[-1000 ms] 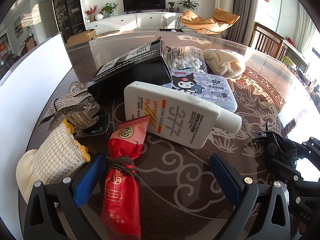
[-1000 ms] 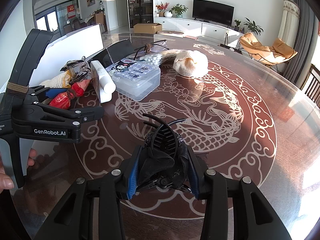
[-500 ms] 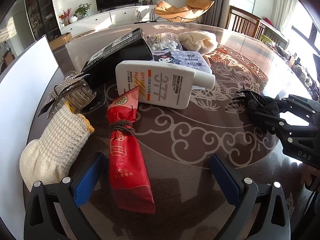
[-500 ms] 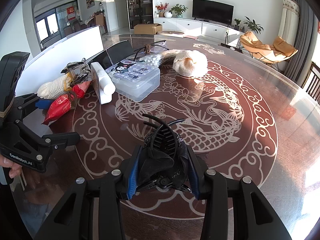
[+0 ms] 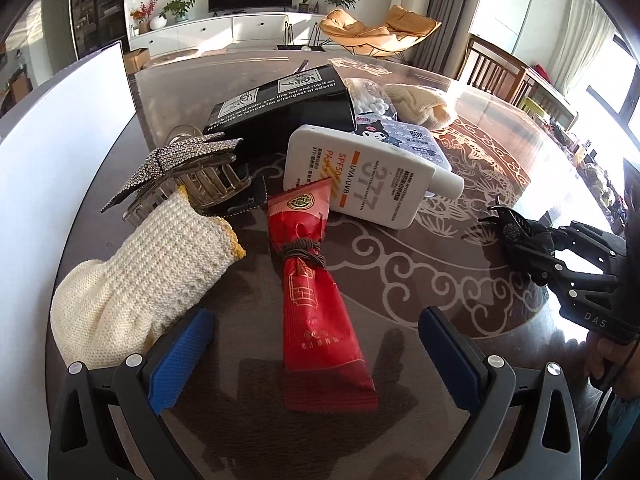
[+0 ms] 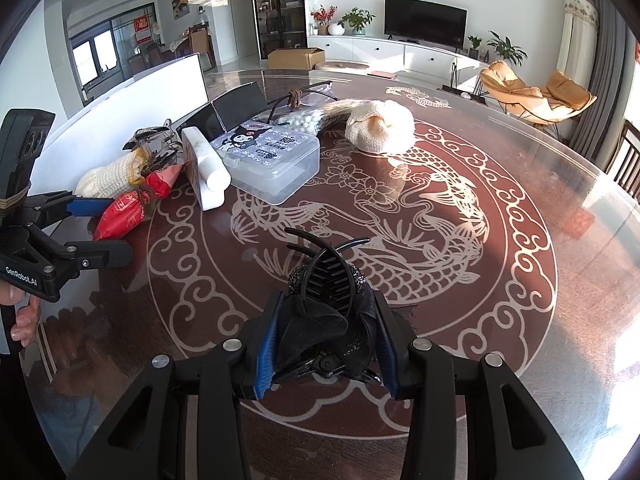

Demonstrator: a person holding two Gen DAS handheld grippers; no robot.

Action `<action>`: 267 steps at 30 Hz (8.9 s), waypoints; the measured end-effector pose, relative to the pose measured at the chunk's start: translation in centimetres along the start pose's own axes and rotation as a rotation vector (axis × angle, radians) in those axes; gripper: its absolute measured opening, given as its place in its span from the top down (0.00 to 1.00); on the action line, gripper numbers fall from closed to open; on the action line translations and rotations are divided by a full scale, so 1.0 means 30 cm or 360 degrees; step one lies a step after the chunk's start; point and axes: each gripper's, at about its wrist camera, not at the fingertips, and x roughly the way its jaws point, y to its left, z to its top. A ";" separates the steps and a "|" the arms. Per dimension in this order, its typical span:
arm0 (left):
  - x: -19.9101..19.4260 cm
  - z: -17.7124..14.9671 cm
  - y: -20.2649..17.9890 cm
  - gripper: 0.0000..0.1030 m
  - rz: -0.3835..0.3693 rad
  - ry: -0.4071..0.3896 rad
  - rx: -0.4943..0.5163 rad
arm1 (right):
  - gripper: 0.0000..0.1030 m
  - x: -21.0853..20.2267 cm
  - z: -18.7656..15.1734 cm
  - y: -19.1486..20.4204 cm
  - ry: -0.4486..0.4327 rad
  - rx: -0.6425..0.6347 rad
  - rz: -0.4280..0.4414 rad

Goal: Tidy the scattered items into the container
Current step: 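Lift the red snack bar with the left gripper while the right carries the cloth to the box, then release the red snack bar and black cloth into the cardboard box with both grippers, then move both grippers back over the table toward the cream glove, then lower the left gripper onto the cream knitted glove, then grasp the white sunscreen bottle with the right gripper while the left closes on the glove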

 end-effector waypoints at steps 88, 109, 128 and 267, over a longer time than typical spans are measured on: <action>-0.572 -0.314 0.885 0.55 0.0354 -0.0243 -0.0924 | 0.44 0.267 0.565 1.403 0.0086 -0.0854 0.0549; -0.535 -0.278 0.669 0.51 0.0259 -0.0303 -0.0893 | 0.43 0.284 0.438 1.265 0.0092 -0.1385 0.0393; -0.698 -0.182 0.031 0.00 0.0087 -0.0653 -0.0193 | 0.28 -0.121 0.194 0.455 -0.0402 -0.0339 -0.0023; -0.008 -0.012 0.127 0.00 0.0312 -0.0054 -0.0180 | 0.22 0.234 0.358 0.264 0.0376 -0.0523 0.0538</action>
